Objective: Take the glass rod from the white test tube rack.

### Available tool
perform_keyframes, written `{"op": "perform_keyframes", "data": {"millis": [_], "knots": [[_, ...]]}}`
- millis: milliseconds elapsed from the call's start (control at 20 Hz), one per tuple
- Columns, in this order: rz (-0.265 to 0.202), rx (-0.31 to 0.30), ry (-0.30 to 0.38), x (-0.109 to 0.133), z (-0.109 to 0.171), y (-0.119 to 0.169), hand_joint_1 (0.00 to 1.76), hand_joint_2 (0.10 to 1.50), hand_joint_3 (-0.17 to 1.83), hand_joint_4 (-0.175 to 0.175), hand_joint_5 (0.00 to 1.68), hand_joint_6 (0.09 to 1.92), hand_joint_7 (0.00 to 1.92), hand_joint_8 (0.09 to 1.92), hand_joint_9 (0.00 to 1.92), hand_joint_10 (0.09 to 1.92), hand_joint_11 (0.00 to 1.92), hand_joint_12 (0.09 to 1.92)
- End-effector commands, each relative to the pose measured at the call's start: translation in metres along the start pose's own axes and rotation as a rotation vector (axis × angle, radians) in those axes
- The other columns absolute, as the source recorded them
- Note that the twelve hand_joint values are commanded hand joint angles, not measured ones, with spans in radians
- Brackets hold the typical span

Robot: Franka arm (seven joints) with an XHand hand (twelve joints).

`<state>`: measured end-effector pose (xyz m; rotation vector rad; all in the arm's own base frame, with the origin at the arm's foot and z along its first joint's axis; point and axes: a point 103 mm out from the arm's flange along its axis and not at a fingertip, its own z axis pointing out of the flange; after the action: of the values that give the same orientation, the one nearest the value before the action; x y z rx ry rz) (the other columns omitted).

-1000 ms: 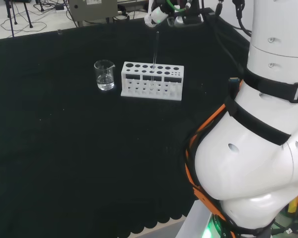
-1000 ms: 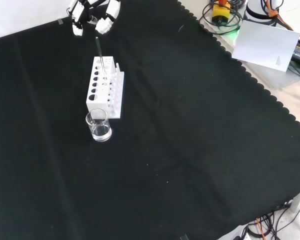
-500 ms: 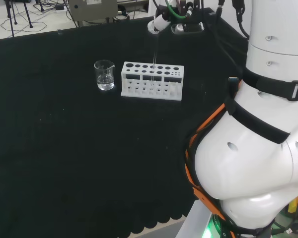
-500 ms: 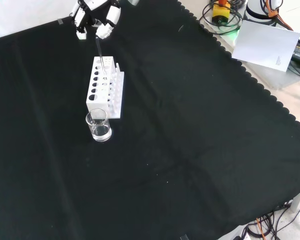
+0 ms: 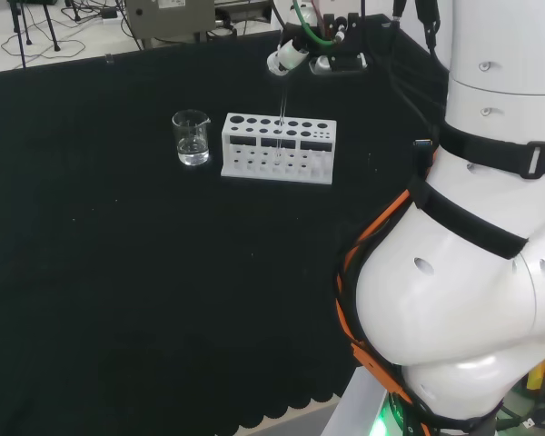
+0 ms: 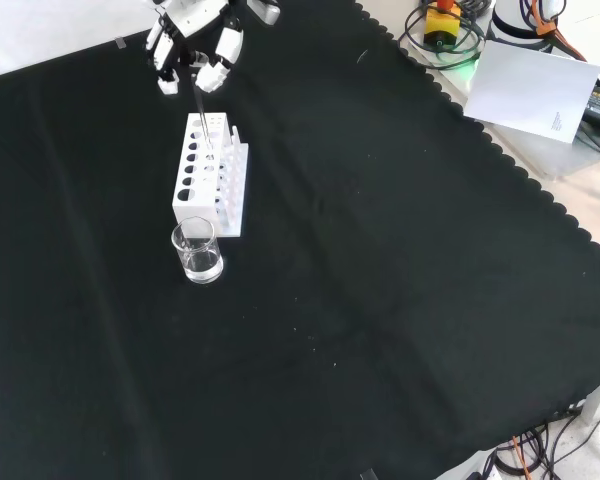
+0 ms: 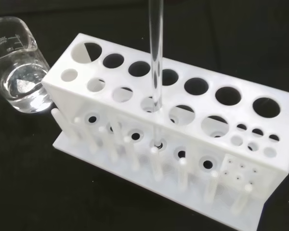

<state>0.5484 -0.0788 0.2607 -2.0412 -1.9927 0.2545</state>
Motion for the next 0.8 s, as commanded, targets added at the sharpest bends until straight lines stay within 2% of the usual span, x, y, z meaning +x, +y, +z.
{"op": "perform_keyframes", "data": {"millis": [50,300,800], "knots": [[-0.011,0.001,0.004,0.0019,0.0060,0.0018,0.65,1.00,0.43,-0.175,0.40,0.64,0.92,1.06,1.39,1.01,0.46,1.38],[-0.014,-0.004,0.001,0.0010,0.0062,0.0009,0.71,0.97,0.46,-0.175,0.44,0.70,0.97,1.04,1.50,0.92,0.46,1.36],[-0.033,-0.022,-0.006,-0.0002,0.0084,-0.0030,0.77,0.94,0.50,-0.175,0.48,0.76,1.08,1.07,1.57,0.84,0.51,1.34]]}}
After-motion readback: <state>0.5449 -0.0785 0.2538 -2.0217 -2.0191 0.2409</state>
